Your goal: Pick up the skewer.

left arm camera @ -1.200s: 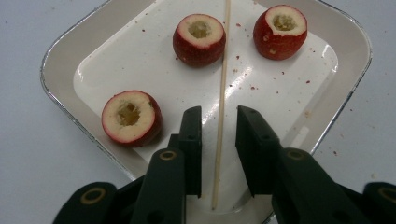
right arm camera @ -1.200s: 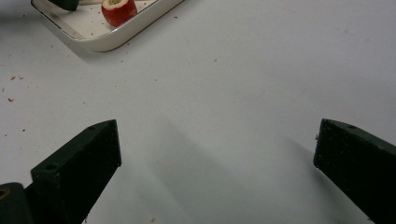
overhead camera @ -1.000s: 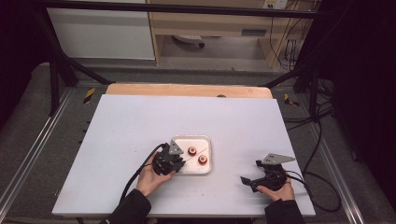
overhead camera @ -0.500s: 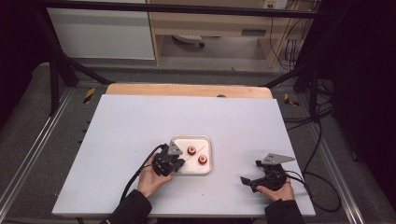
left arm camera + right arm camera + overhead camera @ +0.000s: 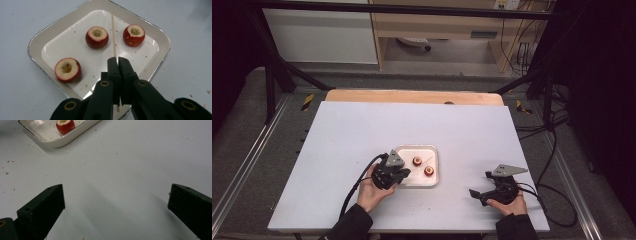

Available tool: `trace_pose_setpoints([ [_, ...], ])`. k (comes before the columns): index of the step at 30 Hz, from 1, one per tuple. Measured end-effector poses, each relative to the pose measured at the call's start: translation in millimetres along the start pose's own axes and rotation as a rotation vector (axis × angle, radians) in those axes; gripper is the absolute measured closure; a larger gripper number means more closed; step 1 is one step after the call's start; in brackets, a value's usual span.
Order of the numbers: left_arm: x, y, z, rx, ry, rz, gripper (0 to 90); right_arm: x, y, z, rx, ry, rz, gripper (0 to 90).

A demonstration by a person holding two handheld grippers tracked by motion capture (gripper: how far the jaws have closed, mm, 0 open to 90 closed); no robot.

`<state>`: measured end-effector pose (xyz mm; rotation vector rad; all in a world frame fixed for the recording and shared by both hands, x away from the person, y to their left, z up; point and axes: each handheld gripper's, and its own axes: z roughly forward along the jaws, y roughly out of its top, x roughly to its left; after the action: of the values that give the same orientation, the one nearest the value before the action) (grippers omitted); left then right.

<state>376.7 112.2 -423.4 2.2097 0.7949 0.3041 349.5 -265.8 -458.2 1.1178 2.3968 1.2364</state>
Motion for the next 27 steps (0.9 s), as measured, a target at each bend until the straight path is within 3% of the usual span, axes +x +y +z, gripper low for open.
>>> trace_pose_setpoints([
  [6,-3.6,3.7,-7.1,-0.006,-0.017,0.009,88.7,2.0,1.6,-0.1,-0.003,-0.002,-0.008,1.3],
  [18,-16.6,10.9,-13.7,0.006,-0.058,0.053,88.7,13.7,11.2,2.8,0.008,-0.023,-0.079,0.6],
  [23,-23.0,14.5,-14.9,0.013,-0.073,0.074,88.7,22.4,19.9,5.2,0.019,-0.036,-0.145,0.6],
  [26,-26.2,16.6,-15.7,0.025,-0.078,0.095,88.7,29.6,27.0,8.5,0.035,-0.053,-0.217,1.5],
  [27,-27.2,17.2,-15.7,0.028,-0.081,0.097,88.7,29.6,27.0,8.5,0.035,-0.053,-0.217,1.5],
])
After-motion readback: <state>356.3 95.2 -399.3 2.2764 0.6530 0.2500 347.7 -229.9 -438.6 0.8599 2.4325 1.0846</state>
